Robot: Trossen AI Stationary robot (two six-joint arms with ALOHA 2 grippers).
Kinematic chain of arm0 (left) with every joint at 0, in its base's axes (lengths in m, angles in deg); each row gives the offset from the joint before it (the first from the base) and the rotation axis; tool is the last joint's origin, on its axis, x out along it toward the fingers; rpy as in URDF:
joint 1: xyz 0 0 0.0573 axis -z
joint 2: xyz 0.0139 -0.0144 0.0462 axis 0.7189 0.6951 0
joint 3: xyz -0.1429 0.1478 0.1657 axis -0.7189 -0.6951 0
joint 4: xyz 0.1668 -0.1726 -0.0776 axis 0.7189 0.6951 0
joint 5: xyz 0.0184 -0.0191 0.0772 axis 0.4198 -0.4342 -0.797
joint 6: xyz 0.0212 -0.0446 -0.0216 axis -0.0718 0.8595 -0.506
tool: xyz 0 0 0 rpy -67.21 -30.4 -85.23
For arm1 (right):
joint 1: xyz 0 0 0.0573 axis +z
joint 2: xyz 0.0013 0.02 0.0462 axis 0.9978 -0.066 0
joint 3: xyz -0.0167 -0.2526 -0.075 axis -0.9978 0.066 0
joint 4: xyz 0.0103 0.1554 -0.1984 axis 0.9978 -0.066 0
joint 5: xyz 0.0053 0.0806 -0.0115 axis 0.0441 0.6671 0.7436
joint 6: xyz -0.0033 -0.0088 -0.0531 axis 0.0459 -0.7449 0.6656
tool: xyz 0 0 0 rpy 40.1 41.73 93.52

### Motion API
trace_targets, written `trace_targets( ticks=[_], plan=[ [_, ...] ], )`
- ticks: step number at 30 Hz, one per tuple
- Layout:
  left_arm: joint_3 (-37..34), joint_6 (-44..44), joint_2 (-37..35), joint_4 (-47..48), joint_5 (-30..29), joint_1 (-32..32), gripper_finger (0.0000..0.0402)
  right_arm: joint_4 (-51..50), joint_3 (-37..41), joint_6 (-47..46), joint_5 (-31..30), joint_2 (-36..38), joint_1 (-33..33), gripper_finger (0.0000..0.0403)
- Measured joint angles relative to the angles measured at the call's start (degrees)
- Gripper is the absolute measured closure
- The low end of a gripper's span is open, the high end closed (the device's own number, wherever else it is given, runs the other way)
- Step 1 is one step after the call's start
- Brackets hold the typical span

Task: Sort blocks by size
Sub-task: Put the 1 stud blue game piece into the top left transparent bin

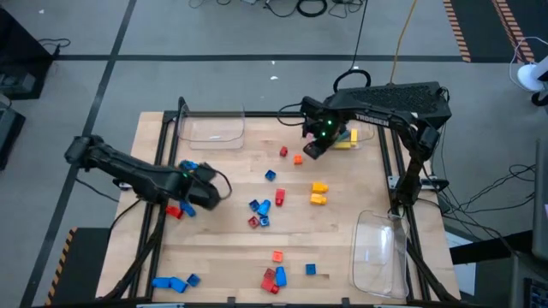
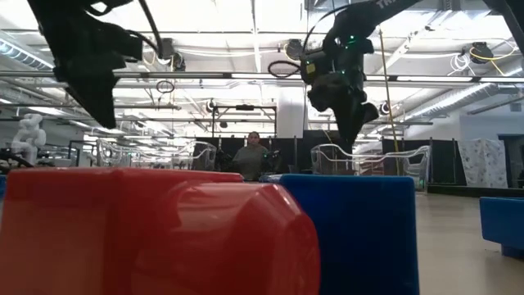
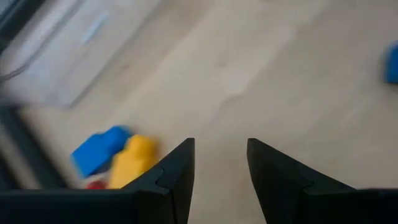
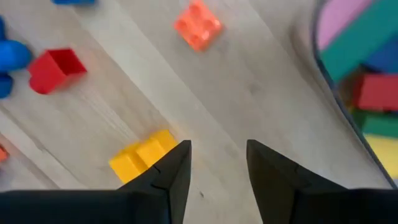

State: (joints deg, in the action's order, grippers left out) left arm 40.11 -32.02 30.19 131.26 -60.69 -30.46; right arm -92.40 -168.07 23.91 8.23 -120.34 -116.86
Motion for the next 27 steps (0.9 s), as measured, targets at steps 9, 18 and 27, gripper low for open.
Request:
trace_targets(
  ticks=[9, 18, 27],
  plan=[
    [0.0, -11.9, -5.1, 5.1, 7.1, -15.3, 0.0151, 13.3, 0.0, 1.6, -0.2, 3.7, 5.0, 0.0268],
    [0.0, -25.5, -3.9, 8.5, 7.0, -30.6, 0.0091, 21.0, 0.0, 3.7, -0.3, 4.4, 11.5, 0.0268],
    [-1.9, -23.1, -0.3, 5.9, 8.7, -40.1, 0.011, 23.1, 0.0, 3.8, -1.3, 4.4, 20.4, 0.0268]
  ],
)
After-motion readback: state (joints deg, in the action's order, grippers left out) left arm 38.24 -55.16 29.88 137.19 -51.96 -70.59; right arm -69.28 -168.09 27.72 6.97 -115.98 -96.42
